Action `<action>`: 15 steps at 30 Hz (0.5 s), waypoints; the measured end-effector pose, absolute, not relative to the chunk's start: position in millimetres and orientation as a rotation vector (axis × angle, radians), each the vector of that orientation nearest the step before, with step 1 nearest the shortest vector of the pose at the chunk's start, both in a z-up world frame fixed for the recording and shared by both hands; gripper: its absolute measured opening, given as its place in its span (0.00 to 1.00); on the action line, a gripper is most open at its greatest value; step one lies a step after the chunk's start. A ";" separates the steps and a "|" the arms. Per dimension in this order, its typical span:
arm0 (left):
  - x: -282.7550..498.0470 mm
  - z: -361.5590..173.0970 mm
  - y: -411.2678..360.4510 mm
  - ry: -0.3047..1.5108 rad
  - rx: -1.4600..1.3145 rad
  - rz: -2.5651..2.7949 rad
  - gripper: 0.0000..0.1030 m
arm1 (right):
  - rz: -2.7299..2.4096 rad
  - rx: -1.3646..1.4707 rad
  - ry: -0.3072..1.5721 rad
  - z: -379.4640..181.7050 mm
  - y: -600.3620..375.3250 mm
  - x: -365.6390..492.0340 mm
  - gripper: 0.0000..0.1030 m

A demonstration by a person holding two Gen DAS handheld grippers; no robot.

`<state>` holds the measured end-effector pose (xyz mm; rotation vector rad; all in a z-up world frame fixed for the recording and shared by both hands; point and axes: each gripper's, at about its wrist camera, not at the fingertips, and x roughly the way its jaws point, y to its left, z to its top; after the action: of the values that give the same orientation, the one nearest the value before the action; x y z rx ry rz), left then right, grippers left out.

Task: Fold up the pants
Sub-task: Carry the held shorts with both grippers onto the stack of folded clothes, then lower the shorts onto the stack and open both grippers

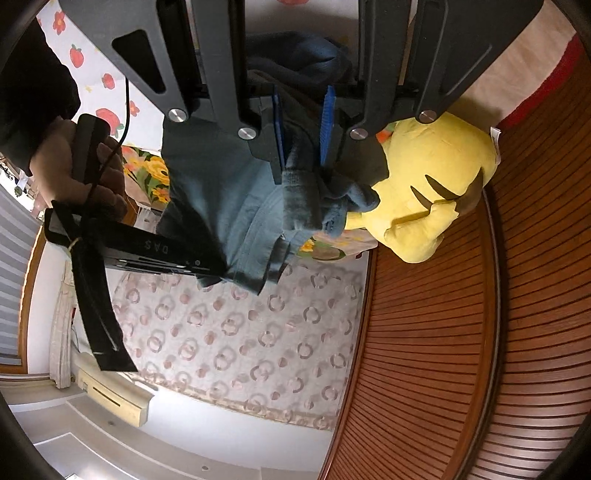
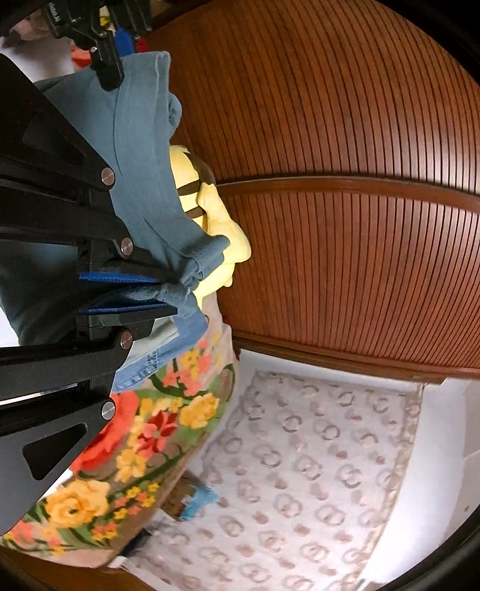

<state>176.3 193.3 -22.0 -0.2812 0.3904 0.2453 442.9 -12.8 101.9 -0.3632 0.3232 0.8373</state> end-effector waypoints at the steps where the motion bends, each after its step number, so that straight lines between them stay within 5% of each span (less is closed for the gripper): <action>1: 176.4 -22.1 193.3 0.391 -0.281 0.247 0.16 | 0.832 -0.355 0.333 102.7 -14.1 444.4 0.08; 4: 175.0 -22.6 191.6 0.392 -0.284 0.249 0.16 | 0.817 -0.364 0.338 104.5 -14.1 440.9 0.12; 9: 175.6 -22.4 190.4 0.405 -0.273 0.252 0.17 | 0.806 -0.348 0.315 113.3 -14.4 427.2 0.33; 15: 174.3 -18.1 190.5 0.423 -0.258 0.214 0.40 | 0.864 -0.331 0.352 100.4 -34.9 412.3 0.34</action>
<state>174.3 190.5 -18.1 -0.2578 0.4231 0.2139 412.3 -34.9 100.4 -0.3312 0.3518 0.8639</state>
